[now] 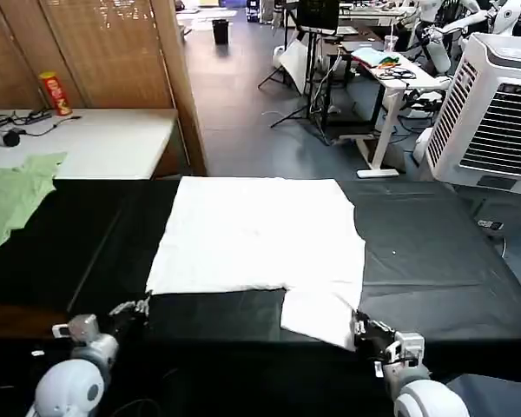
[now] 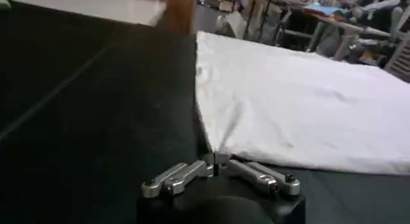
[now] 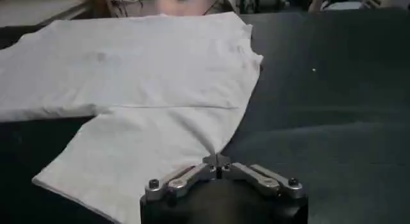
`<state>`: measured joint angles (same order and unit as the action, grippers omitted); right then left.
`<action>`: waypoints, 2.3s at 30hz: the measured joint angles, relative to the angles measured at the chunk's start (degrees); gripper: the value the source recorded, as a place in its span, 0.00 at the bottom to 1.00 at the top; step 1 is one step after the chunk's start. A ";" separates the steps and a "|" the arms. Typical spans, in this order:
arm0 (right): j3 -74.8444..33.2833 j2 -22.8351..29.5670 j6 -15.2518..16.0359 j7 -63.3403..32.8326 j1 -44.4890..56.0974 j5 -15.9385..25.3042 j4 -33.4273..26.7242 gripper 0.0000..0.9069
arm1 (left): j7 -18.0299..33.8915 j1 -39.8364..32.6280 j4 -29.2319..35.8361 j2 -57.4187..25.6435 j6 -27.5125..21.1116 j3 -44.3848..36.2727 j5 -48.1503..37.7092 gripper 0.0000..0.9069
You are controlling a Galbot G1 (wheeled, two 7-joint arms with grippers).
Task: Fold and organize the clothes.
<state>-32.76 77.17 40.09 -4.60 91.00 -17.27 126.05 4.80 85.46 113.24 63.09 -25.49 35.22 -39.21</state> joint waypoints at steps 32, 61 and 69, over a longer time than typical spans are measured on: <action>-1.43 -4.05 -10.84 2.37 -4.69 -5.31 -2.73 0.00 | 1.50 13.45 13.31 4.75 5.47 8.52 0.78 0.00; 8.17 -5.59 -15.15 4.97 -34.31 -4.85 -32.77 0.97 | 1.38 -12.84 -8.01 5.51 8.41 -0.90 12.13 0.97; 6.18 -8.14 -11.43 5.21 -29.50 -7.03 -25.65 0.97 | 1.63 -14.29 -9.93 5.23 7.28 -1.31 11.98 0.97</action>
<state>-26.58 69.02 28.66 0.61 61.49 -24.30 100.39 6.43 71.17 103.31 68.32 -18.21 33.91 -27.23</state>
